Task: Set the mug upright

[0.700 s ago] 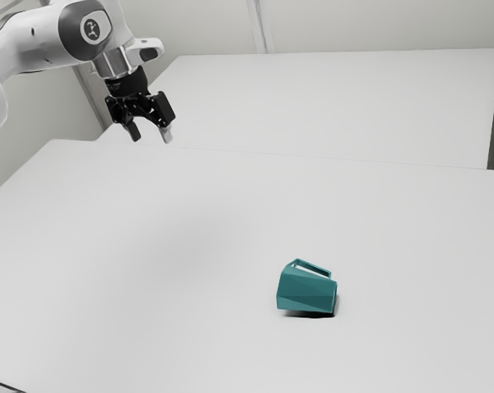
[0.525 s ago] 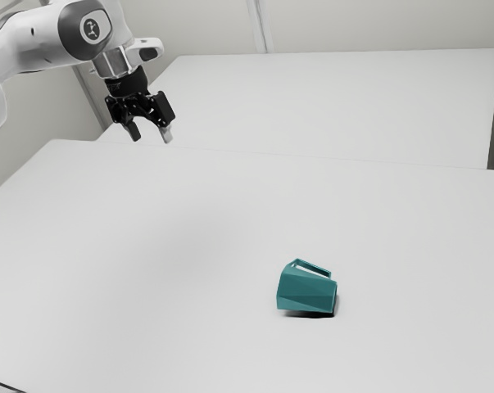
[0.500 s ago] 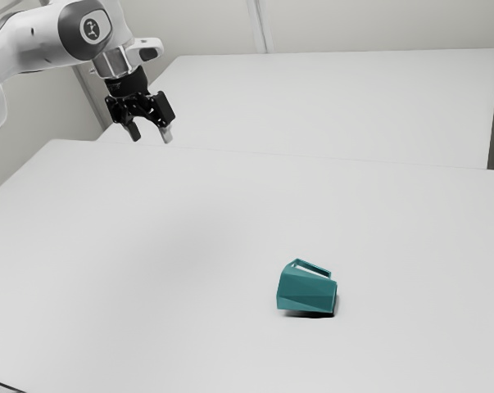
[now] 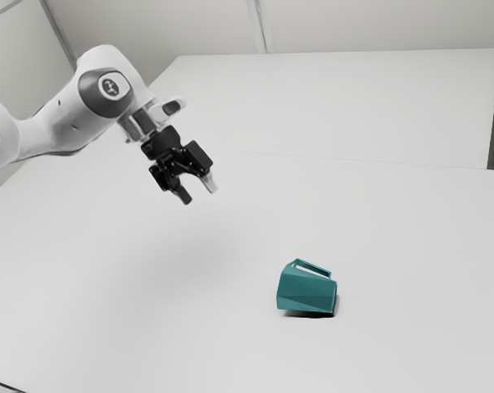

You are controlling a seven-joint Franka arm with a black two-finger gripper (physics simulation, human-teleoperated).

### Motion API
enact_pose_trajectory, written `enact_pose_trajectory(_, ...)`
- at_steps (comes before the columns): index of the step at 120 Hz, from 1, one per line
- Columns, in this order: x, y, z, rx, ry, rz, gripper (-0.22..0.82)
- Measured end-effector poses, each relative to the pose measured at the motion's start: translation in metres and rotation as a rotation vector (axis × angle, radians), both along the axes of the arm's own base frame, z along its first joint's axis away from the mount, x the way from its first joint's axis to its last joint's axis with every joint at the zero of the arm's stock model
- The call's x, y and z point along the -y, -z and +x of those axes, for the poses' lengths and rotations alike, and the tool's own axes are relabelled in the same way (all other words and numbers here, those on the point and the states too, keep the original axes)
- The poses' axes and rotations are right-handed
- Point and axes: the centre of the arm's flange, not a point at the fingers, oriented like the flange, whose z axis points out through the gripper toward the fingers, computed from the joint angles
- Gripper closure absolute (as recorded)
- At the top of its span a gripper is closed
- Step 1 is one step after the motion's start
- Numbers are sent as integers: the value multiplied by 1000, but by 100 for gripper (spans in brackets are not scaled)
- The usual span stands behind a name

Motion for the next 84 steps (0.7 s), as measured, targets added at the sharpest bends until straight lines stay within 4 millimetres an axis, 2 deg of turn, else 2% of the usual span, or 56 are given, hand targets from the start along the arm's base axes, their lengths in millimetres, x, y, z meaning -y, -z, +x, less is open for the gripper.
enact_pose_trajectory(14, 41, 30, -15, 18, 21, -58, 0)
enact_pose_trajectory(25, 65, 54, -19, 46, 12, -107, 0)
enact_pose_trajectory(47, 69, 101, -26, 61, -49, -168, 0)
enact_pose_trajectory(70, 100, 149, -31, 42, -77, -250, 0)
enact_pose_trajectory(84, 111, 166, -34, 45, -74, -277, 0)
